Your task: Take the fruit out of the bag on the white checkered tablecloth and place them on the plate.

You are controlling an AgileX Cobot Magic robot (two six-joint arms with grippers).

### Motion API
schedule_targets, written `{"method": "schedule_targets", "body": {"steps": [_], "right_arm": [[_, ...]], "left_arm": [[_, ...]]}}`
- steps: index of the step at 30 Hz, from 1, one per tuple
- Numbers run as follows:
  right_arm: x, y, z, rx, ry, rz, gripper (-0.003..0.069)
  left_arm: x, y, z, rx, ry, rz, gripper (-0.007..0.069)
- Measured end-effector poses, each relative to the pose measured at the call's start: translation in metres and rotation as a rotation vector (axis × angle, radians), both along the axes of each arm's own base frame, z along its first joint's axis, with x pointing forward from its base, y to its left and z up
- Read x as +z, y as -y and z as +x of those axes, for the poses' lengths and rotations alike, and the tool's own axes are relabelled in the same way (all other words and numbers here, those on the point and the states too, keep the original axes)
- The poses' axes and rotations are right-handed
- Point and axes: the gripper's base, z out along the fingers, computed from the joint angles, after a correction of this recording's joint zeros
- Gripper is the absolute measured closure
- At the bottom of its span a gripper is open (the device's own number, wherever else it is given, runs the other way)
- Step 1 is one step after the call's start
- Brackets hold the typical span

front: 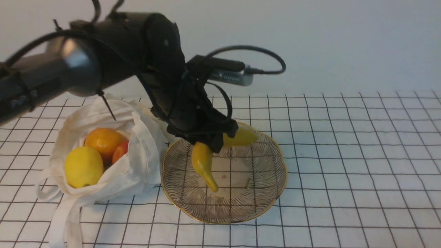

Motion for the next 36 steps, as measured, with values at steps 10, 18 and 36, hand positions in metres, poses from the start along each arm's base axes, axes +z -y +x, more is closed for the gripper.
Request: {"method": "schedule_targets", "body": {"steps": [10, 18, 36], "right_arm": [[0.000, 0.000, 0.000, 0.000, 0.000, 0.000, 0.0673], [0.000, 0.000, 0.000, 0.000, 0.000, 0.000, 0.0673], [0.000, 0.000, 0.000, 0.000, 0.000, 0.002, 0.0673]], "left_arm": [[-0.018, -0.002, 0.009, -0.026, -0.015, 0.101, 0.0102], [0.055, -0.023, 0.001, 0.004, 0.097, 0.230, 0.0202], [0.149, -0.119, -0.196, 0.190, 0.518, -0.237, 0.0632]]}}
